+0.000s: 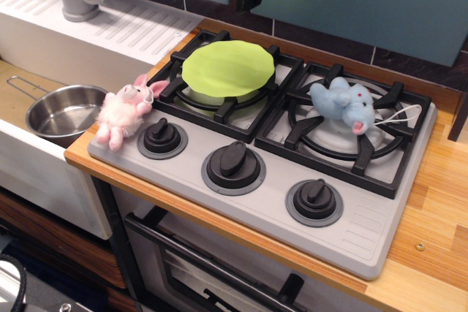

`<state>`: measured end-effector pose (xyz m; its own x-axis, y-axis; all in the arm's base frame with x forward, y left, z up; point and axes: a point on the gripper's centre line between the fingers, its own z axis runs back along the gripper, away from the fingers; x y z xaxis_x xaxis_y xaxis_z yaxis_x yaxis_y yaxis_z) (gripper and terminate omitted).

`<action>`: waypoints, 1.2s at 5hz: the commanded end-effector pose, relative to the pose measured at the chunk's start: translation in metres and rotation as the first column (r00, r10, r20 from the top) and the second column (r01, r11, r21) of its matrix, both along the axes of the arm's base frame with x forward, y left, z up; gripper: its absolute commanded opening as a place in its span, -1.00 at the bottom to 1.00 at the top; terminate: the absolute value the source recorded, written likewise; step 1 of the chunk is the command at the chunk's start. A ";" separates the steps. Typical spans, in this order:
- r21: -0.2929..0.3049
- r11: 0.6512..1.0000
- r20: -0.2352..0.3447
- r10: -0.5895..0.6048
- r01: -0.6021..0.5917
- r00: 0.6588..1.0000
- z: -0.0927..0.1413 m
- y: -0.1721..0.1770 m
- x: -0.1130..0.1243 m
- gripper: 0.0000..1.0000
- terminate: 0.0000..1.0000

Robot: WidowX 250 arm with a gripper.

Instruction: End effector reaching stuffedhippo

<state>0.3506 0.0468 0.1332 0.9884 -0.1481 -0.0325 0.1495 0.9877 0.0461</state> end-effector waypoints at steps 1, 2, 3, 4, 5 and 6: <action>0.000 1.000 0.000 0.000 0.000 1.000 0.000 0.000 0.000 1.00 -1.00; -0.076 0.987 -0.010 0.139 -0.139 0.990 -0.023 -0.050 -0.048 1.00 -1.00; -0.108 0.971 -0.036 0.210 -0.212 0.977 -0.017 -0.097 -0.065 1.00 -1.00; -0.125 0.956 -0.045 0.263 -0.267 0.964 -0.008 -0.125 -0.061 1.00 -1.00; -0.129 0.956 0.001 0.267 -0.265 0.964 0.001 -0.148 -0.044 1.00 -1.00; -0.113 0.966 0.054 0.238 -0.231 0.970 0.012 -0.149 -0.029 1.00 -1.00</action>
